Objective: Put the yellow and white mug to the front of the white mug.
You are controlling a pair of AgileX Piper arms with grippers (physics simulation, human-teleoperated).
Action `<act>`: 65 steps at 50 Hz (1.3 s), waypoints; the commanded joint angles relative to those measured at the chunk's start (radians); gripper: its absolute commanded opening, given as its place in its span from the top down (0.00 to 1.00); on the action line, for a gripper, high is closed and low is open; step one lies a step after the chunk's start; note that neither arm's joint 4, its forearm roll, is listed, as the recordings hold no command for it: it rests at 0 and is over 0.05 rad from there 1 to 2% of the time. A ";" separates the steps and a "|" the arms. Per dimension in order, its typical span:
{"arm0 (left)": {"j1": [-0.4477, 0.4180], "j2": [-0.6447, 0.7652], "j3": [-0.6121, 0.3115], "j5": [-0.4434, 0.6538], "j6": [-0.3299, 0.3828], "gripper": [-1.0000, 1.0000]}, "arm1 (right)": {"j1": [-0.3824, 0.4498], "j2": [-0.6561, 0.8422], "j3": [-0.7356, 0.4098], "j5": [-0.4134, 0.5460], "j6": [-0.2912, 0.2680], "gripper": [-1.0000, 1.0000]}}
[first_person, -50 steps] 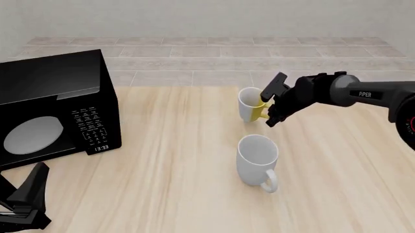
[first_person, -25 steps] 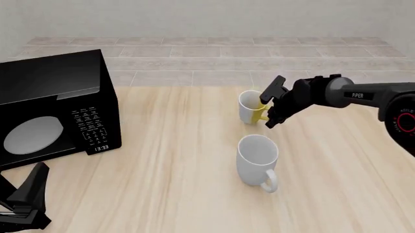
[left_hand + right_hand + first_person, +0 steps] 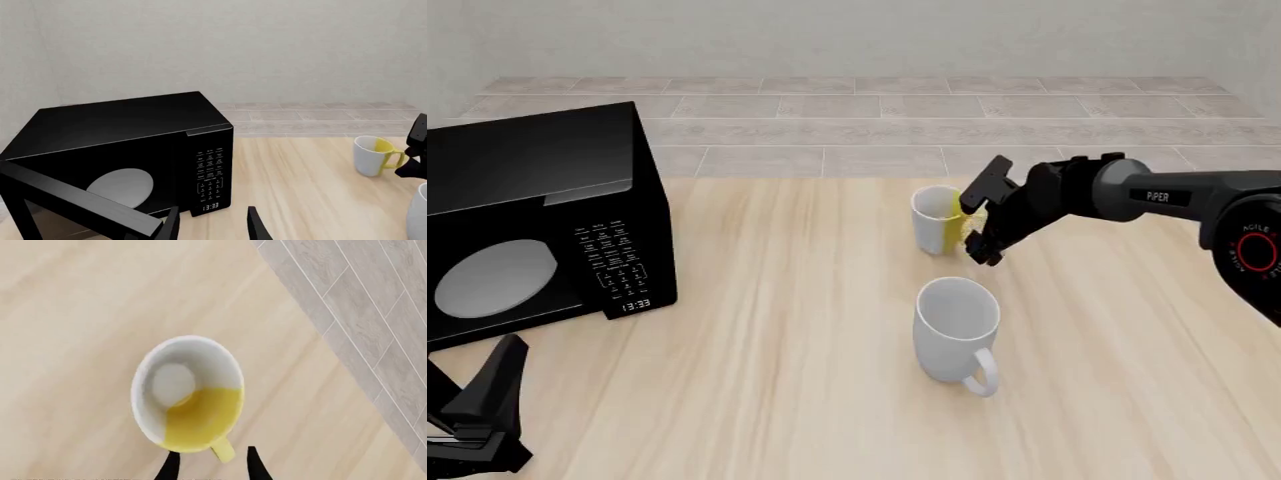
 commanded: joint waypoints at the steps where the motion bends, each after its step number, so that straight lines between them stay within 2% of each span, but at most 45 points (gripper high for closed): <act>1: 0.005 -0.001 0.000 0.001 0.000 0.00 | -0.005 -0.023 0.006 0.017 0.002 0.00; 25: 0.005 -0.001 0.000 0.001 0.000 0.00 | -0.010 -0.125 0.090 0.005 0.003 0.00; 65: 0.005 -0.002 0.000 0.001 0.000 0.00 | 0.021 -0.458 0.294 0.044 0.027 0.00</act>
